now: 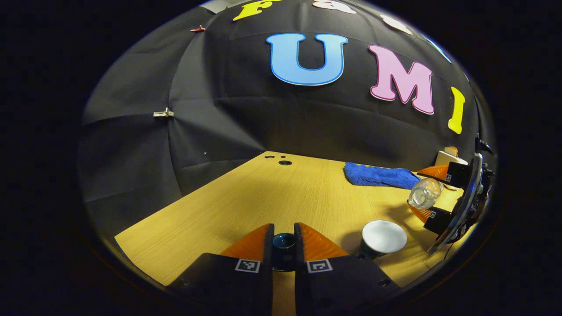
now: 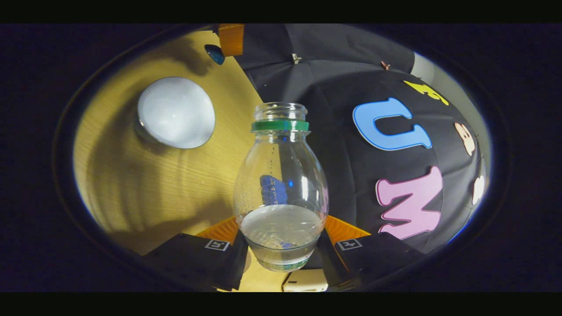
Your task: Open the teacup lid with one hand, grasp the water bottle and pour water into the teacup with the other hand; after pouring, place the water bottle on the coaster and then close the teacup lid.
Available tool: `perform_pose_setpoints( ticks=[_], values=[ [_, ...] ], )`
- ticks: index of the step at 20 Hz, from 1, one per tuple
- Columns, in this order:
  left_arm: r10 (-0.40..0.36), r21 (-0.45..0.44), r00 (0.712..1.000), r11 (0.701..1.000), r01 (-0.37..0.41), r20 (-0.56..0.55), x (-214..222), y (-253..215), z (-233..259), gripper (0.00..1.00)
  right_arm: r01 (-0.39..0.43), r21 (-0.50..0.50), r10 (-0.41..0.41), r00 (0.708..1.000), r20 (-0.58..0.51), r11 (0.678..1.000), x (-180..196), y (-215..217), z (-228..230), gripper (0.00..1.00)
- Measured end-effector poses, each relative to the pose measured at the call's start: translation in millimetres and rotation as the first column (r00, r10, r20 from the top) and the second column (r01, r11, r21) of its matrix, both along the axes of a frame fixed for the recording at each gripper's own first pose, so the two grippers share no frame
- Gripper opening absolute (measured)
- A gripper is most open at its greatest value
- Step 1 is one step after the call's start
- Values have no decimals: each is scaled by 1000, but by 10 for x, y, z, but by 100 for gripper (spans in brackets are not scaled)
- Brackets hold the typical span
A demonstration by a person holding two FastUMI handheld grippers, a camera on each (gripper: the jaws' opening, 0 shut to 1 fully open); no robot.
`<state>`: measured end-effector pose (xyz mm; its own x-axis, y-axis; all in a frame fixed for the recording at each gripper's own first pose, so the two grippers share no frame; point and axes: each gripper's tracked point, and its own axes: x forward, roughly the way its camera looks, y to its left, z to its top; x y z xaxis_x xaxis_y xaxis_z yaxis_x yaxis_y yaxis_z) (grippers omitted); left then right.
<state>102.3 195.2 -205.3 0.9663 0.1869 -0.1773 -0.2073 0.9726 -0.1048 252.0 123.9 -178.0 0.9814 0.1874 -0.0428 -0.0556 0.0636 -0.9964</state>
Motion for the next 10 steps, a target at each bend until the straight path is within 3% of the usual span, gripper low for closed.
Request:
perform_pose_setpoints(
  ticks=[5, 10],
  values=[
    [6, 41, 1000, 999, -7, 13, 8, 147, 81, 24, -58, -71, 57, 998, -19, 996, -13, 118, -148, 70],
    [8, 56, 1000, 998, -9, 17, 19, 220, 98, 24, -108, -182, 112, 994, 17, 977, 49, 222, -141, 73]
  ],
)
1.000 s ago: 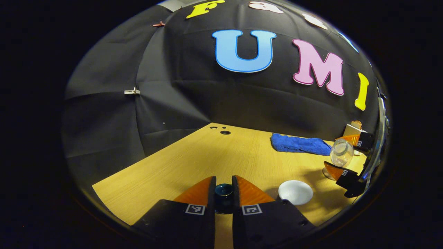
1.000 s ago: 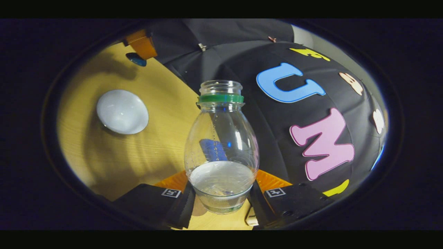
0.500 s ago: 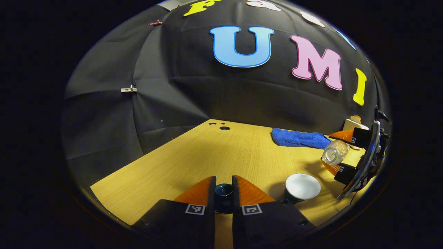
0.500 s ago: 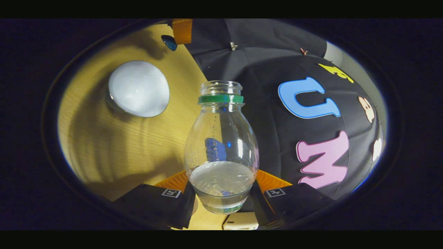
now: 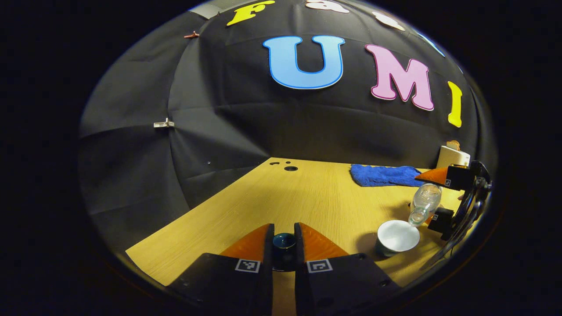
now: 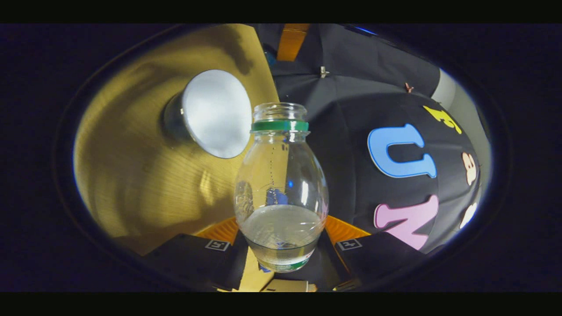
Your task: Open the teacup lid with one hand, grasp the water bottle and pour water into the teacup with the other hand; after pouring, place the water bottle on the coaster and then close the teacup lid.
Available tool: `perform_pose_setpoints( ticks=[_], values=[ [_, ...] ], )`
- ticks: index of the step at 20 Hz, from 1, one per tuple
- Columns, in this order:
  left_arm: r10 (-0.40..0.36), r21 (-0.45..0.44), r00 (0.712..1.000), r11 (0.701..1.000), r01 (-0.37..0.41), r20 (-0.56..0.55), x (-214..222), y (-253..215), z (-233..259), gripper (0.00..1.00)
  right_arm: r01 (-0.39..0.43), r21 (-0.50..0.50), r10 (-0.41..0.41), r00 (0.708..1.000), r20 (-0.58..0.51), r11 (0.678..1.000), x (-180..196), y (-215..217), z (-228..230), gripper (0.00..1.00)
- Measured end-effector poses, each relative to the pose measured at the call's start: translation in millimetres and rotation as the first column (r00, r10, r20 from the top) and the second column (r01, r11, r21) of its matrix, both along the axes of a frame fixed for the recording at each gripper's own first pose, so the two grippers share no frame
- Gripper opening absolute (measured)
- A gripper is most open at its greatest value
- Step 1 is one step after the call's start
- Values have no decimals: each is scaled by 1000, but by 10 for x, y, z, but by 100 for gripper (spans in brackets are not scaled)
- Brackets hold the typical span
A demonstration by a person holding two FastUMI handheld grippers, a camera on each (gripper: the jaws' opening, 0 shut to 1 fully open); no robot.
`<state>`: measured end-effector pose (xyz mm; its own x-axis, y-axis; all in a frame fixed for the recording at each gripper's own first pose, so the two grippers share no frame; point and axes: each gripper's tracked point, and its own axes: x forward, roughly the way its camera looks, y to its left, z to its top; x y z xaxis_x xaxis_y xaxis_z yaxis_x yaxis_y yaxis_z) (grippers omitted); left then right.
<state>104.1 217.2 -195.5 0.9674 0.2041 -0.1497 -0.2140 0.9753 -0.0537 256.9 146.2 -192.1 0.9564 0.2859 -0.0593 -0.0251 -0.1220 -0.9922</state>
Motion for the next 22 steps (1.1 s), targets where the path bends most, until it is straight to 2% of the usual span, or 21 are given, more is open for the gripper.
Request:
perform_pose_setpoints(
  ticks=[1, 2, 3, 4, 6, 8, 9, 17, 18, 19, 21, 22],
  values=[
    [-1, -4, 1000, 1000, 1, -2, 0, -4, -11, 24, -1, -3, 1, 1000, -3, 1000, -6, -12, -13, 73],
    [-2, -7, 1000, 1000, 2, -5, -10, -5, -26, 21, 1, 1, -1, 1000, -5, 1000, 14, -13, -31, 73],
    [-2, -10, 1000, 1000, 2, -7, -10, -16, -36, 24, 1, 1, -1, 1000, -3, 1000, 8, -12, -29, 73],
    [-4, -13, 1000, 1000, 4, -8, -4, -24, -56, 21, -2, -7, 2, 1000, 3, 1000, 15, -2, -26, 73],
    [-5, -17, 1000, 1000, 5, -10, -13, -27, -62, 24, -18, -37, 18, 1000, 11, 999, 32, 26, -23, 73],
    [-8, -16, 1000, 1000, 8, -8, -12, -31, -54, 21, -28, -69, 30, 999, 23, 997, 32, 20, -27, 73],
    [-8, -14, 1000, 1000, 8, -6, 2, -36, -46, 24, -33, -77, 35, 999, 30, 996, 15, 15, -20, 73],
    [-10, -21, 1000, 1000, 10, -9, -22, -20, -58, 24, -62, -120, 69, 996, 57, 991, 72, 51, 44, 73],
    [-12, -23, 1000, 1000, 12, -9, -26, -14, -69, 21, -68, -126, 77, 995, 61, 990, 69, 76, 60, 72],
    [-13, -22, 1000, 1000, 13, -9, -25, -15, -62, 24, -74, -134, 84, 994, 66, 988, 61, 88, 71, 72],
    [-15, -20, 1000, 1000, 15, -8, -11, -14, -61, 24, -80, -149, 91, 993, 71, 986, 93, 85, 85, 72],
    [-15, -19, 1000, 1000, 15, -8, -21, -11, -66, 24, -82, -156, 94, 993, 73, 984, 96, 87, 96, 69]
  ],
)
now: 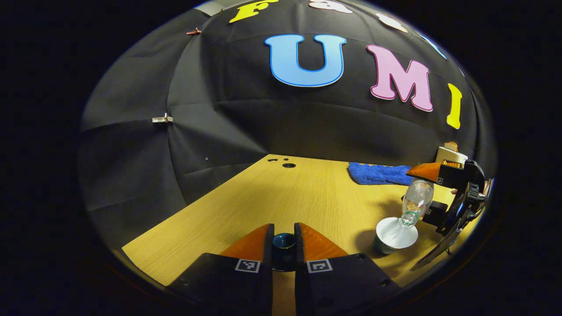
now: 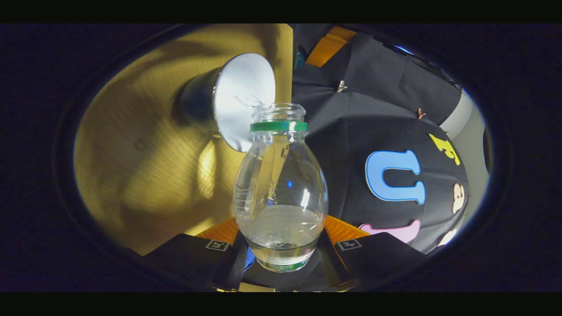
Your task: Open the teacup lid with one hand, grasp the water bottle and pour water into the teacup with the other hand; after pouring, place the water bottle on the coaster and then close the teacup lid.
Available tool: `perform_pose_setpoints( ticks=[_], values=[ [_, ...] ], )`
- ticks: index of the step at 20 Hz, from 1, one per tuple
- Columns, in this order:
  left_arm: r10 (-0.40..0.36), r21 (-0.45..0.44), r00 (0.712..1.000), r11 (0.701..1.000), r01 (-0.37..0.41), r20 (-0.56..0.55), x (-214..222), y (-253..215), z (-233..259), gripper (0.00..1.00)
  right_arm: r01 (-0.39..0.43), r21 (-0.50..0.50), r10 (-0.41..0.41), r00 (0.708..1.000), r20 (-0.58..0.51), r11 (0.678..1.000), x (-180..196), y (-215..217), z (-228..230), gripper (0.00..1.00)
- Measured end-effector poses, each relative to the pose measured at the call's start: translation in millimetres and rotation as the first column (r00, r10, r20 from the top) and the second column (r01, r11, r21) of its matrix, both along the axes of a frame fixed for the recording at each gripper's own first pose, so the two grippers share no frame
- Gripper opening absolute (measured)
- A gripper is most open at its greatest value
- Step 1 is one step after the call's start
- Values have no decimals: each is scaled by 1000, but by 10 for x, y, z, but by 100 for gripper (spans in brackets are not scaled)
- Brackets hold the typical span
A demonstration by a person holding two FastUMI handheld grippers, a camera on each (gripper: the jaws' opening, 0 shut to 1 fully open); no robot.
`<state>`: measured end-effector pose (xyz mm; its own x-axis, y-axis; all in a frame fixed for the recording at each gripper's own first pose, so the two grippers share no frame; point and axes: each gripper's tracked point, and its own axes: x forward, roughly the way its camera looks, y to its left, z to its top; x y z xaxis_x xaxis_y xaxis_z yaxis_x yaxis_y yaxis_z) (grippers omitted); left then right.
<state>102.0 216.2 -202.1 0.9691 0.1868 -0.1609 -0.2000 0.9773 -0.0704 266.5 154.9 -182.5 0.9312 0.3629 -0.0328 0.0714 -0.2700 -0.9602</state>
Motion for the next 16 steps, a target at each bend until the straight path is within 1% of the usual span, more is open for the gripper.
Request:
perform_pose_setpoints(
  ticks=[1, 2, 3, 4, 5, 6, 10, 11, 12, 13, 14, 15, 16],
  values=[
    [0, -1, 1000, 1000, 0, 0, -9, 4, 3, 24, -2, -6, 2, 1000, 2, 1000, 3, 0, 13, 73],
    [1, -1, 1000, 1000, -1, 0, -16, 9, -8, 24, -5, -9, 5, 1000, 5, 1000, 8, 5, 10, 69],
    [1, -4, 1000, 1000, -1, -1, -22, 13, -8, 24, -5, -10, 5, 1000, 4, 1000, 16, 2, 2, 69],
    [3, -6, 1000, 1000, -3, -4, -11, 10, -28, 21, -10, -13, 10, 1000, 7, 1000, 18, 2, -6, 73],
    [3, -8, 1000, 1000, -3, -6, -11, 14, -29, 21, -18, -21, 19, 1000, 13, 1000, 16, 20, 3, 72],
    [4, -9, 1000, 1000, -4, -7, -36, 24, -39, 24, -21, -30, 22, 1000, 16, 999, 22, 27, 17, 73],
    [12, -1, 1000, 1000, -12, -4, -42, 38, -22, 24, -36, -62, 38, 999, 35, 997, 82, 45, 96, 72],
    [15, -1, 1000, 1000, -15, -4, -39, 44, -24, 24, -41, -69, 44, 998, 40, 997, 86, 53, 108, 77],
    [15, -3, 1000, 1000, -15, -3, -38, 48, -24, 21, -49, -76, 53, 998, 47, 996, 84, 73, 133, 69],
    [15, -6, 1000, 1000, -15, -2, -37, 43, -22, 24, -55, -83, 59, 997, 48, 995, 83, 82, 141, 72],
    [15, -7, 1000, 1000, -15, -3, -32, 36, -35, 24, -66, -90, 71, 996, 54, 994, 94, 91, 150, 72],
    [16, -4, 1000, 1000, -16, -3, -23, 32, -34, 24, -77, -99, 84, 995, 61, 992, 85, 119, 163, 69],
    [16, -2, 1000, 1000, -16, -3, -25, 29, -38, 24, -89, -110, 97, 993, 65, 990, 85, 144, 160, 72]
  ],
)
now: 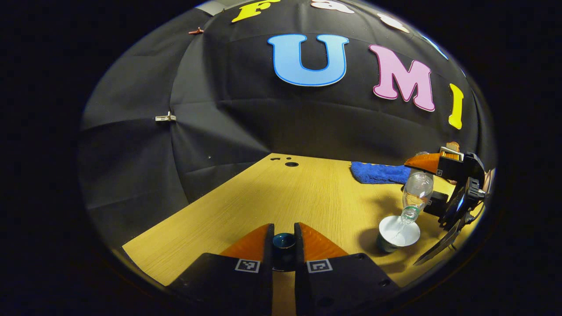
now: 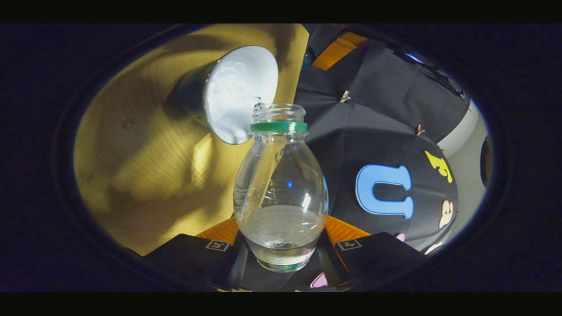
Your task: Open the teacup lid with one hand, grasp the water bottle and pour water into the teacup with the other hand; after pouring, place the water bottle on the coaster and then close the teacup lid.
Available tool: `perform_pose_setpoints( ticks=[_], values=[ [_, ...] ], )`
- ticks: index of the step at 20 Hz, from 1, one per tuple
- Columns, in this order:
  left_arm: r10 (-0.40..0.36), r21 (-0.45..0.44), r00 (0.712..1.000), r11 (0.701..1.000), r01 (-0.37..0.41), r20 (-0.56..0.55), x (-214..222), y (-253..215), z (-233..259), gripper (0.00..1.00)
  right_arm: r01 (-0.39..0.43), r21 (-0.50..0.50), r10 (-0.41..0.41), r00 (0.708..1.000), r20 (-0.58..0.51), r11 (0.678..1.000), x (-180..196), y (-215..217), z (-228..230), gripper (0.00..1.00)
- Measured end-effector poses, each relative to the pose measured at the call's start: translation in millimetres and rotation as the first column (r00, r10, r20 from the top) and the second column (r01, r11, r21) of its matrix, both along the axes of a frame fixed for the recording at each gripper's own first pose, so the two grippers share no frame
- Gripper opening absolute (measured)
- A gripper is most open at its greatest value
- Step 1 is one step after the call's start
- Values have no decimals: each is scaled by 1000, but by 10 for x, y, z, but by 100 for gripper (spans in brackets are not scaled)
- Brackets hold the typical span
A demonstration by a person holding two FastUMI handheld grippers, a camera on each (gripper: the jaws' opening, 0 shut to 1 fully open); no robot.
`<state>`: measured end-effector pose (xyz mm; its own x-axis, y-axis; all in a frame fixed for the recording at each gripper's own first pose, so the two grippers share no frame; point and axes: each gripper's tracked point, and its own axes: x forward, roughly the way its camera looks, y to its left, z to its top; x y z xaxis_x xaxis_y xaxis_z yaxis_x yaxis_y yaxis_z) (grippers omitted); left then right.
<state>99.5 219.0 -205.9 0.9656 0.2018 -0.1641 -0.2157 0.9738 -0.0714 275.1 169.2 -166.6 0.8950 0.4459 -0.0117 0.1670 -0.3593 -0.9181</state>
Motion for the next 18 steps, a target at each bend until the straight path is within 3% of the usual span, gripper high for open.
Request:
perform_pose_setpoints(
  ticks=[2, 3, 8, 18],
  values=[
    [2, 0, 1000, 1000, -2, 1, 6, -15, -14, 21, -24, -24, 24, 1000, 11, 999, -11, 40, 20, 69],
    [3, -3, 1000, 1000, -3, 2, 7, -23, -18, 21, -36, -36, 37, 999, 15, 999, -16, 55, 35, 72],
    [1, -8, 1000, 1000, -1, 12, 29, -66, -6, 24, -71, -99, 76, 996, 43, 992, 48, 70, 148, 72],
    [30, -32, 1000, 999, -29, 7, -1, -41, -62, 24, -112, -135, 122, 990, 65, 984, 75, 137, 235, 72]
  ],
)
